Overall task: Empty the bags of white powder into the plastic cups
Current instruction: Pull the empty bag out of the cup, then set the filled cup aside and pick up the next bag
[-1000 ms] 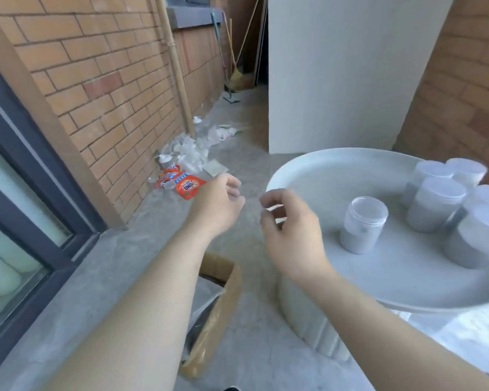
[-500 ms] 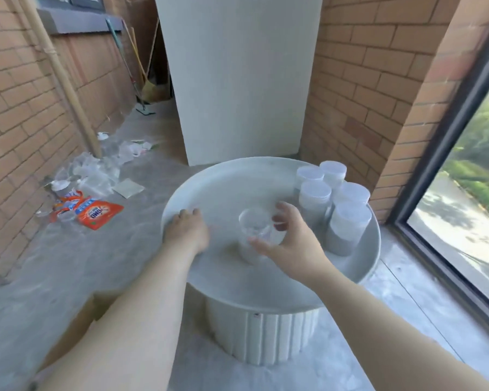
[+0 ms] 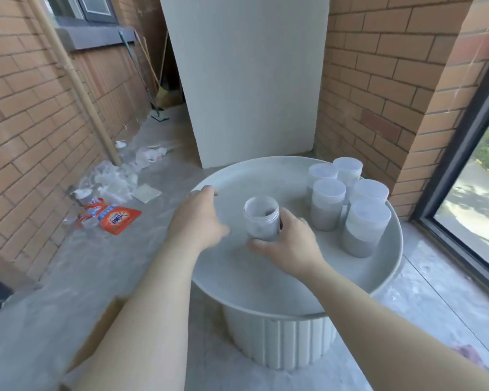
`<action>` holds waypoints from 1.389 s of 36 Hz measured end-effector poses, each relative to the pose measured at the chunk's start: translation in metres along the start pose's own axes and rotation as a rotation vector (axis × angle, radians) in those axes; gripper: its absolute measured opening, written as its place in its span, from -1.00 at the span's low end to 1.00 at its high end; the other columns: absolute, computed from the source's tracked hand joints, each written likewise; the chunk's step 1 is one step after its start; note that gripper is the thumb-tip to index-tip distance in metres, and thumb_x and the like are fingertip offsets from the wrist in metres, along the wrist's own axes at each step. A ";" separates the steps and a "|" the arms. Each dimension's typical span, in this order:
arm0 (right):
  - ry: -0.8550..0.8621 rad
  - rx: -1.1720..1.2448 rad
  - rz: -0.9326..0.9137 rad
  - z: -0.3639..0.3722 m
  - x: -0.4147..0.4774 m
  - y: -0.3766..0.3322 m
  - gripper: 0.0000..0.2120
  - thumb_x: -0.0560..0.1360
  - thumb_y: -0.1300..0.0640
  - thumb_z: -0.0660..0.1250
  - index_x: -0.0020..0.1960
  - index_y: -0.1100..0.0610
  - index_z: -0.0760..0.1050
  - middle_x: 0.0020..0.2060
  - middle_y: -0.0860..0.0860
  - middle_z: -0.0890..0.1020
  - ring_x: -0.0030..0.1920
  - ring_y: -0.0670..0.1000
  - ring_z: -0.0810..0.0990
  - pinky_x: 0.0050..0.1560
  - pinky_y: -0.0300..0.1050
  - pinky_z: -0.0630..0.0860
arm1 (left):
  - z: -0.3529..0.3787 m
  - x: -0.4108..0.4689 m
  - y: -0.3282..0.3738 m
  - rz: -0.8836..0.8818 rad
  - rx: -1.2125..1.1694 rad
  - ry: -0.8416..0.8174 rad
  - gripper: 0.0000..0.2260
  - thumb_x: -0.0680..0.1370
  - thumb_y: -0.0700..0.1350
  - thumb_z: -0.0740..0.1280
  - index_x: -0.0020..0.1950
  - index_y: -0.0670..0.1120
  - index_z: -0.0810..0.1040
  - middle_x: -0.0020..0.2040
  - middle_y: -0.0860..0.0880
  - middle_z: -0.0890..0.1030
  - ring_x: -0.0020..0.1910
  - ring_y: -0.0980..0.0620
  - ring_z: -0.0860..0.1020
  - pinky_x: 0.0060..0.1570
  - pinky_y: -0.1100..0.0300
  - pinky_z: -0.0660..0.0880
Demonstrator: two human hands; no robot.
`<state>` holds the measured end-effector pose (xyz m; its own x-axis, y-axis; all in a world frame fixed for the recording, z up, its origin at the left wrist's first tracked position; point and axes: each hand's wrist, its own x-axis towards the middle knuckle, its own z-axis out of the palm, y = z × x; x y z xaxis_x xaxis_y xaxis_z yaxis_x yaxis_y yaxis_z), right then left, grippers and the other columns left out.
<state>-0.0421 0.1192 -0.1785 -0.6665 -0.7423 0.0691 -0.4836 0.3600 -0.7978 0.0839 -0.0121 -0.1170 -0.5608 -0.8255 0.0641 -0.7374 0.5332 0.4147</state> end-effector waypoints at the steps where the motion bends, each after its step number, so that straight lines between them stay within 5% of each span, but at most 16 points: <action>1: 0.018 0.001 -0.013 -0.002 0.000 -0.001 -0.58 0.27 -0.17 0.50 -0.02 -0.02 0.43 -0.19 -0.14 0.55 0.05 0.07 0.48 0.11 0.11 0.52 | -0.003 -0.001 0.002 0.037 -0.081 -0.043 -0.28 0.33 -0.09 0.57 0.42 0.10 0.34 0.27 0.07 0.47 0.13 0.02 0.53 0.00 0.13 0.53; 6: 0.085 0.047 -0.090 -0.007 -0.008 -0.002 -0.60 0.22 -0.17 0.44 0.00 -0.14 0.43 -0.14 -0.17 0.58 -0.02 0.04 0.56 0.04 0.09 0.56 | -0.020 -0.009 0.021 0.242 -0.383 -0.175 -0.26 0.23 -0.07 0.67 0.32 0.22 0.44 0.13 0.24 0.51 -0.13 0.21 0.55 -0.01 0.21 0.55; 9: 0.087 0.092 -0.111 -0.012 -0.015 -0.003 -0.54 0.26 -0.07 0.49 0.13 -0.16 0.46 -0.01 -0.21 0.57 0.04 -0.14 0.55 0.02 -0.15 0.53 | -0.025 -0.013 0.030 0.334 -0.387 -0.164 -0.31 0.19 0.04 0.68 0.25 0.28 0.48 0.11 0.23 0.54 -0.31 0.26 0.50 -0.07 0.22 0.53; 13: 0.098 0.083 -0.159 -0.023 -0.024 -0.004 -0.48 0.30 0.05 0.52 0.22 -0.08 0.46 0.03 -0.26 0.52 0.14 -0.22 0.43 -0.04 -0.45 0.37 | -0.027 -0.016 0.042 0.402 -0.340 -0.135 -0.43 0.20 0.23 0.61 0.17 0.31 0.55 0.00 0.23 0.56 -0.29 0.25 0.48 -0.16 0.28 0.43; 17: 0.107 0.076 -0.191 -0.031 -0.033 -0.001 -0.41 0.31 0.11 0.52 0.30 -0.05 0.43 0.07 -0.28 0.51 0.19 -0.24 0.35 0.02 -0.56 0.32 | -0.019 -0.021 0.055 0.437 -0.288 -0.165 -0.45 0.26 0.35 0.52 0.21 0.27 0.58 -0.01 0.23 0.60 -0.07 0.25 0.53 0.01 0.22 0.51; 21: 0.117 0.051 -0.171 -0.036 -0.041 0.002 -0.42 0.31 0.10 0.49 0.29 -0.06 0.42 0.06 -0.28 0.50 0.17 -0.18 0.39 -0.02 -0.47 0.37 | -0.017 -0.031 0.071 0.417 -0.118 -0.140 -0.57 0.38 0.41 0.36 0.10 0.19 0.59 -0.09 0.17 0.57 -0.08 0.12 0.54 -0.07 0.13 0.53; 26: 0.127 -0.023 -0.152 -0.038 -0.048 0.002 -0.63 0.30 0.07 0.47 0.02 0.00 0.39 -0.14 -0.12 0.57 -0.07 -0.05 0.56 -0.12 -0.05 0.56 | -0.004 -0.044 0.090 0.252 0.110 -0.128 -0.52 0.53 0.41 0.10 -0.01 0.00 0.43 -0.10 0.03 0.50 -0.13 -0.02 0.51 -0.25 0.09 0.41; 33: 0.133 -0.097 -0.141 -0.040 -0.052 0.000 -0.64 0.32 0.05 0.47 0.00 -0.03 0.35 -0.15 -0.12 0.56 -0.13 -0.05 0.56 -0.16 -0.10 0.54 | 0.004 -0.049 0.099 0.115 0.193 -0.101 -0.44 0.59 0.35 -0.05 0.18 -0.10 0.39 0.06 -0.13 0.53 -0.02 -0.14 0.47 -0.13 0.05 0.42; 37: 0.164 -0.169 -0.151 -0.041 -0.049 0.003 -0.65 0.33 0.05 0.44 0.03 0.01 0.36 -0.12 -0.08 0.54 -0.10 0.00 0.51 -0.13 -0.07 0.51 | 0.007 -0.050 0.100 0.072 0.167 -0.110 -0.42 0.60 0.36 -0.08 0.18 -0.10 0.39 -0.02 -0.13 0.49 -0.06 -0.15 0.45 -0.18 0.06 0.37; 41: 0.163 -0.187 -0.152 -0.042 -0.049 0.002 -0.65 0.33 0.07 0.43 0.02 0.05 0.35 -0.11 -0.05 0.53 -0.09 0.05 0.50 -0.11 -0.01 0.51 | 0.004 -0.048 0.093 0.134 0.152 -0.137 -0.41 0.59 0.37 -0.10 0.15 -0.08 0.42 0.01 -0.13 0.52 0.00 -0.16 0.51 -0.15 0.04 0.43; 44: 0.108 -0.148 -0.131 -0.043 -0.046 -0.001 -0.64 0.30 0.05 0.44 0.00 0.06 0.36 -0.14 -0.07 0.56 -0.12 0.04 0.55 -0.14 0.03 0.56 | -0.002 -0.045 0.086 0.282 0.042 -0.154 -0.56 0.61 0.32 -0.03 -0.06 0.00 0.41 -0.08 -0.02 0.52 -0.09 -0.07 0.50 -0.19 0.06 0.40; 50: 0.078 -0.115 -0.105 -0.045 -0.039 -0.001 -0.60 0.26 0.00 0.48 -0.02 0.03 0.38 -0.17 -0.11 0.59 -0.16 0.01 0.59 -0.16 0.03 0.59 | 0.006 -0.045 0.087 0.416 0.026 0.020 -0.66 0.65 0.21 -0.05 -0.10 0.02 0.33 -0.07 0.01 0.51 -0.09 -0.12 0.49 -0.16 0.05 0.40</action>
<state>-0.0410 0.1730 -0.1532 -0.6484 -0.7351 0.1983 -0.6119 0.3481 -0.7102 0.0426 0.0729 -0.0889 -0.8055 -0.5421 0.2394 -0.4589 0.8262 0.3267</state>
